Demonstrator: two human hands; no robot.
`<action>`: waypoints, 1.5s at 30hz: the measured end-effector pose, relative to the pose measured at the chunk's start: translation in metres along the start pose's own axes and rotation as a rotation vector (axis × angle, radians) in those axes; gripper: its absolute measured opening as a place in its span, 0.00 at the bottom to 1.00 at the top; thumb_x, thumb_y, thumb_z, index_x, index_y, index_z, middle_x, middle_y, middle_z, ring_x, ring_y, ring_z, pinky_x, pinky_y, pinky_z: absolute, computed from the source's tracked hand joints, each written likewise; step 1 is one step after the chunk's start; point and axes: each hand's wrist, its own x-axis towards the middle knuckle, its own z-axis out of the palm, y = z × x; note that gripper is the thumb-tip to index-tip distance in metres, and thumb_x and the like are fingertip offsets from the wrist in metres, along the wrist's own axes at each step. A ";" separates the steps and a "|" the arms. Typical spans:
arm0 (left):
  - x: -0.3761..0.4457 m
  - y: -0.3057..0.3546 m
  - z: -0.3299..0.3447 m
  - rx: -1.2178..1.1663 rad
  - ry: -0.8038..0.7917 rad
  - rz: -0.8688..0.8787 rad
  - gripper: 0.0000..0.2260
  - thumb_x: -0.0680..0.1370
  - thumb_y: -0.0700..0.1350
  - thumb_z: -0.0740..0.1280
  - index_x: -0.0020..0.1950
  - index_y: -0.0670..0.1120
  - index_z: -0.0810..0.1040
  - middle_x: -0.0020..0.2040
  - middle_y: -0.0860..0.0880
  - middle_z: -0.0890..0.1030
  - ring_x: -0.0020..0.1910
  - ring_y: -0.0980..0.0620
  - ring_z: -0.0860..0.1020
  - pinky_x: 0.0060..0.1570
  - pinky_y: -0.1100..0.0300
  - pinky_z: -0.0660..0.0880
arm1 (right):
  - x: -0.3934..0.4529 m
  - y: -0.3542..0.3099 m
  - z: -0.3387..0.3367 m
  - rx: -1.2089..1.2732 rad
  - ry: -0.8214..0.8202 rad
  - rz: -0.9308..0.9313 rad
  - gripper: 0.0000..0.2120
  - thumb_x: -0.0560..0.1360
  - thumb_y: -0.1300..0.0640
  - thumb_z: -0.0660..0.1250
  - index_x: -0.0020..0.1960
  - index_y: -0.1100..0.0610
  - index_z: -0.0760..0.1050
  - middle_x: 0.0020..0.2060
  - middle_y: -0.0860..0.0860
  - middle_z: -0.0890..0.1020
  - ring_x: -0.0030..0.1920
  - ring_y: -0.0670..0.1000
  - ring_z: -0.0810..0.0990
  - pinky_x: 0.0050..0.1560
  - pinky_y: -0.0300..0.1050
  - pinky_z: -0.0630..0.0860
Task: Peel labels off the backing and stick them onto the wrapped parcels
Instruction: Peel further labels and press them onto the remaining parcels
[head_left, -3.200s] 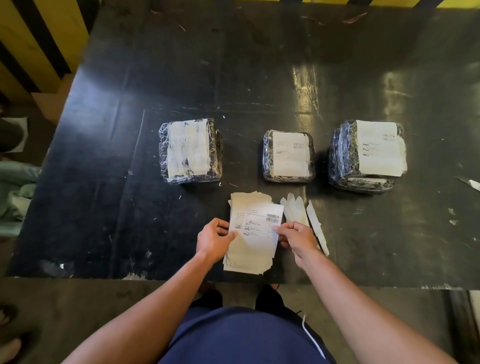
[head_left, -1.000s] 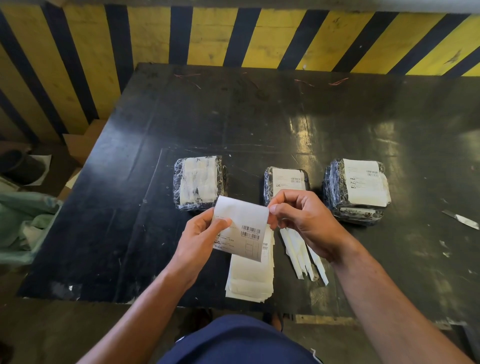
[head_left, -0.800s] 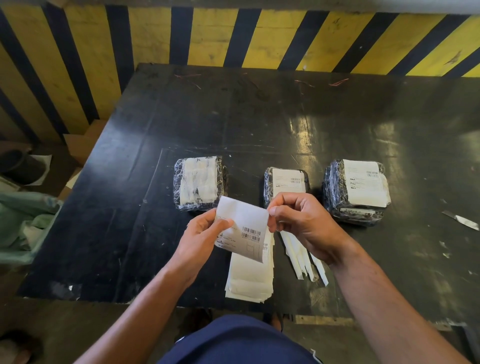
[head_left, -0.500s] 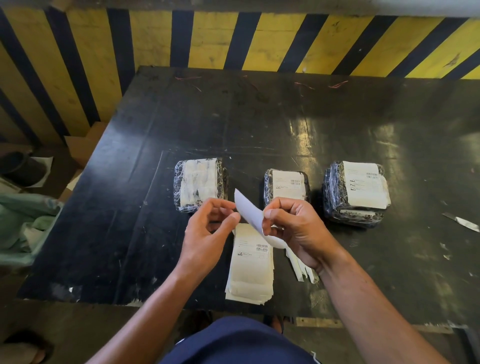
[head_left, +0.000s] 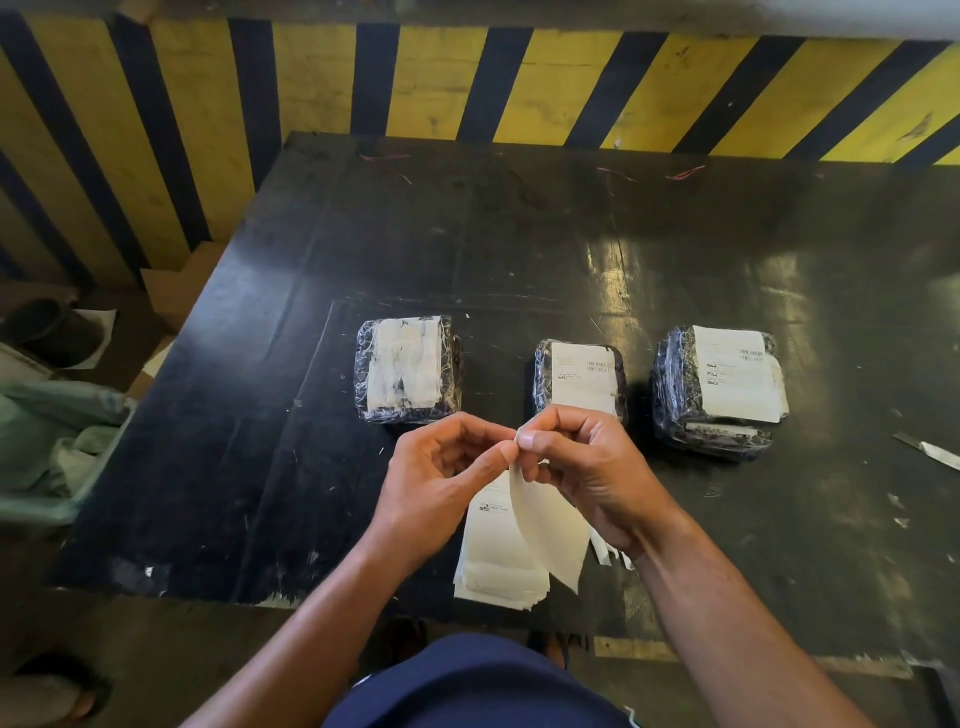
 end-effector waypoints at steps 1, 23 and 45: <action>0.000 0.001 0.000 -0.004 0.007 -0.006 0.08 0.78 0.46 0.73 0.54 0.45 0.87 0.48 0.47 0.89 0.50 0.46 0.88 0.55 0.52 0.84 | 0.000 0.001 0.000 -0.014 0.006 -0.004 0.07 0.75 0.57 0.74 0.45 0.61 0.84 0.36 0.59 0.82 0.42 0.59 0.77 0.51 0.57 0.74; 0.024 -0.021 -0.022 -0.446 0.346 -0.436 0.06 0.84 0.40 0.66 0.53 0.41 0.82 0.47 0.44 0.88 0.44 0.50 0.84 0.48 0.56 0.79 | 0.007 0.024 -0.028 0.236 0.318 0.077 0.20 0.77 0.69 0.63 0.30 0.55 0.76 0.29 0.54 0.80 0.35 0.52 0.78 0.44 0.47 0.72; 0.047 -0.031 -0.063 -0.430 0.561 -0.395 0.08 0.86 0.41 0.61 0.49 0.45 0.77 0.52 0.46 0.86 0.51 0.49 0.86 0.47 0.56 0.82 | -0.018 0.032 -0.141 0.177 0.768 -0.025 0.15 0.74 0.66 0.62 0.31 0.54 0.69 0.31 0.48 0.74 0.34 0.46 0.75 0.37 0.43 0.69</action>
